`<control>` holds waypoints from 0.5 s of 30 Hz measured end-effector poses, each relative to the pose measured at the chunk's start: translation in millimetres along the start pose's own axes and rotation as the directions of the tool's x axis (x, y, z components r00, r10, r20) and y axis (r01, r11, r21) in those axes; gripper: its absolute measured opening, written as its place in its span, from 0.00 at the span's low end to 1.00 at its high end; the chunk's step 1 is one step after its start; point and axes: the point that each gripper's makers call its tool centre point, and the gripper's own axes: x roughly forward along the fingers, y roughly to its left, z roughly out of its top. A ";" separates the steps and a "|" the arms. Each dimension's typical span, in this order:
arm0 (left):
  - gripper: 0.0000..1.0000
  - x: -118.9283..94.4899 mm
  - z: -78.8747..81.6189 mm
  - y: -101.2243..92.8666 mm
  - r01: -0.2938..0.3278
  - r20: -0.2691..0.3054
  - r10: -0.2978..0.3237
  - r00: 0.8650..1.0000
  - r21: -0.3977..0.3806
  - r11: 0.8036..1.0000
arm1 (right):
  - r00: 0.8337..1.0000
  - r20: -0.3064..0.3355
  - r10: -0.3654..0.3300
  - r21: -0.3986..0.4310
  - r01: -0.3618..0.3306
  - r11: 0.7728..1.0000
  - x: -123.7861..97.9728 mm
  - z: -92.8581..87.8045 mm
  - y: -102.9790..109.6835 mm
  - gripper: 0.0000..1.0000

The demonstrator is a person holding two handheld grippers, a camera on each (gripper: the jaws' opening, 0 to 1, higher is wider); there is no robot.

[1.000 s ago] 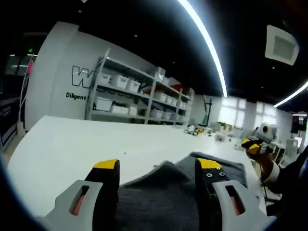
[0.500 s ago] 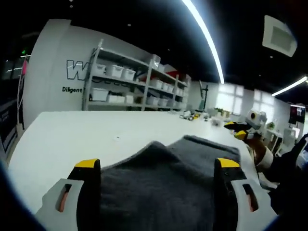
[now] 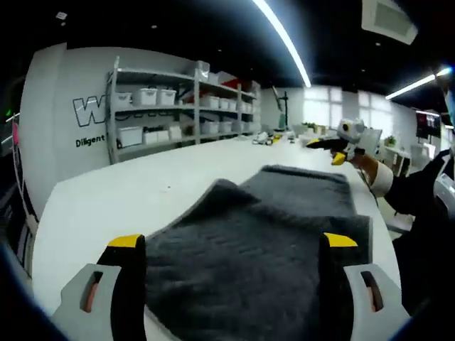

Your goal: Open the folded towel by lifting each exposed corner and separating the folded layers until the towel lies flat within the target outline without major curled edges

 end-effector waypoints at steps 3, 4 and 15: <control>0.99 -2.5 -9.7 11.4 -0.037 -0.025 0.037 0.999 0.003 0.999 | 0.999 -0.040 -0.036 0.007 0.036 0.999 -3.9 -15.8 -12.9 0.58; 0.98 -2.8 -12.0 15.4 -0.056 -0.026 0.056 0.998 0.012 0.998 | 0.998 -0.044 -0.042 0.014 0.043 0.999 -4.5 -20.2 -15.9 0.58; 0.95 5.0 -47.9 18.9 -0.050 -0.115 0.050 0.992 0.002 0.999 | 0.974 -0.177 -0.144 0.152 0.172 0.973 -14.0 -83.8 -51.3 0.51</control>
